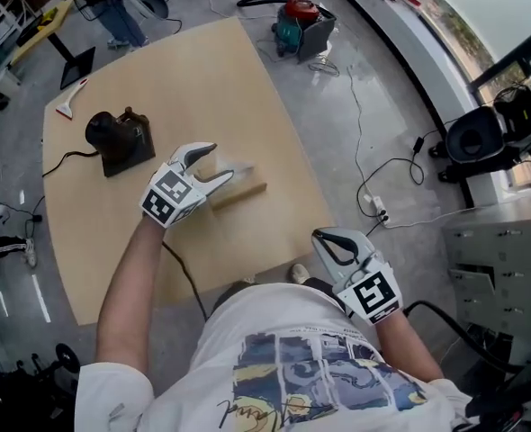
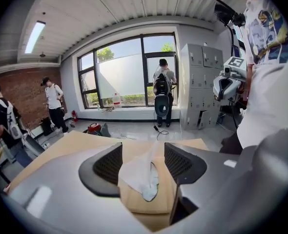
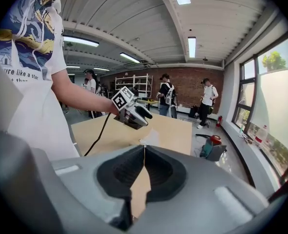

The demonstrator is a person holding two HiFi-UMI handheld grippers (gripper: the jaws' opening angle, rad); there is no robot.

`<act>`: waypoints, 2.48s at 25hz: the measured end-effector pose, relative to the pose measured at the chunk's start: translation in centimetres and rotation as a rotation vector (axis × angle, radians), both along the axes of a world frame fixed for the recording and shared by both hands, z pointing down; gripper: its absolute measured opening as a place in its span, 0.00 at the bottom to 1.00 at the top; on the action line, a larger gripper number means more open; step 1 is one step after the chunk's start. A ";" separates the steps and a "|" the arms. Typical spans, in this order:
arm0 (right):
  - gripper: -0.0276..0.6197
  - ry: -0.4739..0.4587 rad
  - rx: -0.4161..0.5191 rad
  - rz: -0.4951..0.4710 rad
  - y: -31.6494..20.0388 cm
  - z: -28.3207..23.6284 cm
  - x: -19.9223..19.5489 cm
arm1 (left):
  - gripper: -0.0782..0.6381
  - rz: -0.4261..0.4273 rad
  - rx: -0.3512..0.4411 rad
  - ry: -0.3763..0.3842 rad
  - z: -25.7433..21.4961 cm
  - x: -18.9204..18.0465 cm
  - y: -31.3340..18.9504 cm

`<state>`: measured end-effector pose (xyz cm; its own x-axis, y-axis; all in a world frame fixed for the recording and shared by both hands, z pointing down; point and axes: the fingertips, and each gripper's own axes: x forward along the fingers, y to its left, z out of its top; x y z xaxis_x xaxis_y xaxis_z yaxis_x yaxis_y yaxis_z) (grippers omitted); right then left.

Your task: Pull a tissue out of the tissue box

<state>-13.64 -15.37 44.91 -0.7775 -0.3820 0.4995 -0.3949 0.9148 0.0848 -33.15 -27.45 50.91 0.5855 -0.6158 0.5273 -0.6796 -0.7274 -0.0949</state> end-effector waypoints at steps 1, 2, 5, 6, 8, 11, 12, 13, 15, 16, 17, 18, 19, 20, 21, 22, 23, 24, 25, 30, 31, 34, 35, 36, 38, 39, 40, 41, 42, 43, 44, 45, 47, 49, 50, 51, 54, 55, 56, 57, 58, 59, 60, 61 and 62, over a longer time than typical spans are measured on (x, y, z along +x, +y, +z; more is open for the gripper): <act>0.05 0.004 -0.003 0.014 0.0 0.1 0.0 | 0.49 0.025 -0.005 -0.010 0.4 0.2 -0.5; 0.05 0.009 -0.007 0.027 0.0 0.2 0.1 | 0.49 0.048 -0.011 -0.018 0.8 0.4 -0.9; 0.05 0.021 -0.020 0.061 0.1 0.5 0.6 | 0.49 0.132 -0.028 -0.061 2.2 1.2 -1.5; 0.05 0.024 -0.024 0.072 0.2 0.6 0.7 | 0.49 0.163 -0.035 -0.079 2.6 1.4 -1.5; 0.05 0.031 -0.029 0.088 0.2 0.7 0.8 | 0.49 0.228 -0.052 -0.114 3.5 2.0 -1.5; 0.05 0.043 -0.037 0.097 0.3 1.2 0.7 | 0.49 0.302 -0.077 -0.160 4.8 2.4 -1.6; 0.05 0.044 -0.041 0.098 0.4 1.3 0.7 | 0.49 0.319 -0.085 -0.172 5.2 2.5 -1.6; 0.05 0.046 -0.044 0.099 0.5 1.4 0.7 | 0.49 0.333 -0.094 -0.181 5.6 2.6 -1.6; 0.05 0.048 -0.048 0.101 0.6 1.5 1.0 | 0.49 0.355 -0.108 -0.202 6.1 2.9 -1.5; 0.05 0.049 -0.050 0.102 0.6 1.6 1.2 | 0.48 0.363 -0.112 -0.214 6.3 3.0 -1.6; 0.05 0.051 -0.051 0.104 0.5 1.6 1.3 | 0.46 0.370 -0.113 -0.222 6.4 3.1 -1.5; 0.05 0.052 -0.051 0.105 0.5 1.6 1.3 | 0.44 0.375 -0.113 -0.228 6.5 3.0 -1.5; 0.05 0.052 -0.051 0.105 0.4 1.7 1.3 | 0.40 0.381 -0.113 -0.233 6.5 2.9 -1.4; 0.05 0.052 -0.051 0.106 0.4 1.7 1.2 | 0.37 0.388 -0.113 -0.243 6.6 2.8 -1.3; 0.05 0.052 -0.051 0.105 0.3 1.7 1.2 | 0.36 0.397 -0.114 -0.258 6.8 2.8 -1.2; 0.05 0.052 -0.052 0.105 0.3 1.8 1.3 | 0.35 0.407 -0.117 -0.278 7.1 2.7 -1.0; 0.05 0.053 -0.053 0.104 0.3 1.8 1.4 | 0.34 0.418 -0.120 -0.297 7.3 2.7 -0.8; 0.05 0.053 -0.054 0.103 0.3 1.8 1.6 | 0.32 0.426 -0.120 -0.313 7.4 2.8 -0.6; 0.05 0.053 -0.054 0.102 0.3 1.8 1.8 | 0.29 0.430 -0.118 -0.324 7.4 2.8 -0.5; 0.05 0.046 -0.049 0.102 0.3 1.6 2.4 | 0.14 0.409 -0.106 -0.344 6.8 2.5 -0.5; 0.05 0.045 -0.048 0.100 0.3 1.6 2.6 | 0.13 0.406 -0.110 -0.350 6.8 2.4 -0.4; 0.05 0.040 -0.050 0.090 0.4 1.6 3.1 | 0.13 0.385 -0.119 -0.365 6.6 2.1 0.0; 0.05 0.039 -0.049 0.088 0.5 1.6 3.4 | 0.12 0.376 -0.118 -0.369 6.5 2.1 0.0; 0.05 0.038 -0.047 0.088 0.6 1.6 3.6 | 0.12 0.366 -0.117 -0.372 6.5 2.1 -0.1; 0.05 0.034 -0.045 0.085 0.7 1.6 4.1 | 0.12 0.339 -0.115 -0.373 6.3 2.1 -0.1; 0.05 0.033 -0.043 0.082 0.8 1.6 4.4 | 0.12 0.324 -0.115 -0.372 6.1 2.0 -0.2; 0.05 0.031 -0.041 0.080 0.8 1.5 4.7 | 0.12 0.309 -0.116 -0.369 5.8 2.0 -0.2; 0.05 0.029 -0.039 0.078 0.8 1.4 5.0 | 0.12 0.295 -0.117 -0.365 5.5 2.1 -0.3; 0.05 0.026 -0.037 0.076 0.8 1.4 5.3 | 0.12 0.281 -0.117 -0.363 5.2 2.1 -0.4; 0.05 0.023 -0.036 0.074 0.7 1.3 5.6 | 0.12 0.269 -0.114 -0.362 4.9 2.1 -0.4; 0.05 0.020 -0.035 0.072 0.7 1.2 5.8 | 0.12 0.256 -0.111 -0.359 4.6 2.1 -0.5; 0.05 0.018 -0.035 0.068 0.7 1.2 6.0 | 0.12 0.242 -0.106 -0.352 4.2 2.1 -0.6; 0.05 0.016 -0.034 0.060 0.8 1.1 6.3 | 0.12 0.211 -0.096 -0.334 3.4 1.9 -0.7; 0.05 0.012 -0.032 0.051 0.8 1.1 6.5 | 0.12 0.181 -0.088 -0.323 2.6 1.6 -0.7; 0.05 0.009 -0.030 0.046 0.8 1.1 6.7 | 0.12 0.165 -0.085 -0.318 2.2 1.4 -0.6; 0.05 0.007 -0.028 0.040 0.7 1.1 6.8 | 0.12 0.148 -0.082 -0.312 1.8 1.3 -0.6; 0.05 -0.002 -0.026 0.019 0.6 1.0 7.3 | 0.12 0.087 -0.069 -0.277 0.3 1.3 -0.2; 0.05 -0.006 -0.027 0.011 0.6 1.0 7.4 | 0.12 0.066 -0.064 -0.263 -0.4 1.4 0.0; 0.05 -0.009 -0.028 0.002 0.6 0.9 7.6 | 0.12 0.047 -0.058 -0.251 -1.0 1.5 0.2; 0.05 -0.012 -0.028 -0.008 0.7 0.9 7.7 | 0.12 0.029 -0.051 -0.241 -1.6 1.6 0.6; 0.05 -0.014 -0.027 -0.018 0.7 0.9 7.8 | 0.12 0.014 -0.044 -0.233 -2.2 1.7 0.9; 0.05 -0.016 -0.025 -0.028 0.7 0.9 7.8 | 0.12 0.001 -0.035 -0.226 -2.9 1.9 1.4; 0.05 -0.019 -0.024 -0.039 0.7 0.9 7.8 | 0.12 -0.012 -0.024 -0.220 -3.6 2.0 1.8; 0.05 -0.023 -0.023 -0.050 0.6 0.9 7.8 | 0.12 -0.027 -0.013 -0.213 -4.4 2.2 2.2; 0.05 -0.026 -0.022 -0.061 0.6 0.9 7.9 | 0.12 -0.044 -0.002 -0.202 -5.2 2.5 2.7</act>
